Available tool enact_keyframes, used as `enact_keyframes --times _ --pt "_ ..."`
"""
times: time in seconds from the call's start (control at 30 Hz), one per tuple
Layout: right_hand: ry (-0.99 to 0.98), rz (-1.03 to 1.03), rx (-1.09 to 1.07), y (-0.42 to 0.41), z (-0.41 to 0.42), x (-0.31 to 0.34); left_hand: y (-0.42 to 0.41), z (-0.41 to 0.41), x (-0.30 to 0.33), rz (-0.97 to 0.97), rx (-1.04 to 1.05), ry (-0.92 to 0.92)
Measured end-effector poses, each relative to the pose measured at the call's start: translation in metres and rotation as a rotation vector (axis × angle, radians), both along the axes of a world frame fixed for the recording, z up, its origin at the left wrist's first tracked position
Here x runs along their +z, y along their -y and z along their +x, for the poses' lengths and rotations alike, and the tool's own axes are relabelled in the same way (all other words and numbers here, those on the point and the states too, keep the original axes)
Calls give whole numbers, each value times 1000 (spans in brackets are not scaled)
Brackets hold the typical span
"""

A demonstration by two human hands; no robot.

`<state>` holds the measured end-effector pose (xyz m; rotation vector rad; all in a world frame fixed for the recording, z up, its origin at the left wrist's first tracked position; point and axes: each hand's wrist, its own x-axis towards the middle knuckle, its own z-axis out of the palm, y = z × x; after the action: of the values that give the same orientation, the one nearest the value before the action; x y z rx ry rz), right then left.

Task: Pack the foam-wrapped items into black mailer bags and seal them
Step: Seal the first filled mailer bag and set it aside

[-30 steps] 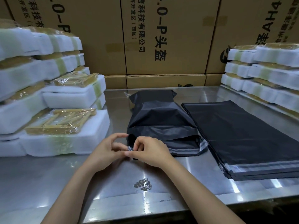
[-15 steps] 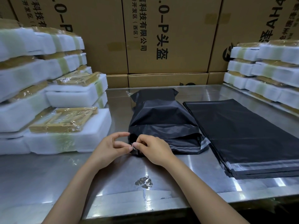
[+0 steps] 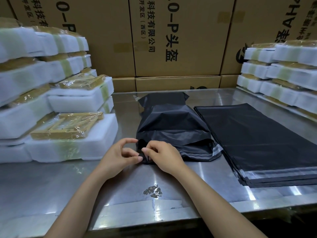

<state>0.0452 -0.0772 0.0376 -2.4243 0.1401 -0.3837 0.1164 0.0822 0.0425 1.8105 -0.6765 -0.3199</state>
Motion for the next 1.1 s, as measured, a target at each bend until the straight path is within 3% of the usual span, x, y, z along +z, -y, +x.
enact_keyframes --times 0.07,0.1,0.2,0.23,0.27,0.3,0.33,0.4,0.47,0.57,0.63,0.7,0.83,1.0,1.1 --pt "62 145 -35 4 0 2 -1 1 1 -10 17 -8" --pt "109 312 -85 7 1 5 -1 1 1 -11 20 -11" --pt "179 1165 -288 26 -3 21 -3 0 0 20 3 -5" --pt "192 1360 -342 36 -6 23 -3 0 0 32 -4 0" --pt "180 1415 -383 46 -10 24 -3 0 0 40 -9 6" --pt "147 1341 -411 57 -15 23 -4 0 -1 46 -11 12" --pt "99 1141 -441 65 -21 21 -4 0 -1 48 -12 17" --pt "-26 545 -443 79 -38 17 -4 2 -1 53 -15 33" --pt "-176 88 -435 91 -56 17 -3 4 -2 69 -21 55" --pt "-474 -238 -410 101 -69 26 -1 4 -3 81 -25 64" --pt "-543 -262 -352 107 -69 31 0 3 -3 84 -26 66" --pt "-468 -16 -302 110 -70 36 0 1 -4 88 -30 73" --pt "-11 1078 -443 111 -70 33 0 -1 -1 95 -33 91" --pt "469 1705 -429 126 -88 25 -1 0 1 109 -29 98" --pt "609 1908 -386 138 -108 25 0 -1 -1 109 -25 109"
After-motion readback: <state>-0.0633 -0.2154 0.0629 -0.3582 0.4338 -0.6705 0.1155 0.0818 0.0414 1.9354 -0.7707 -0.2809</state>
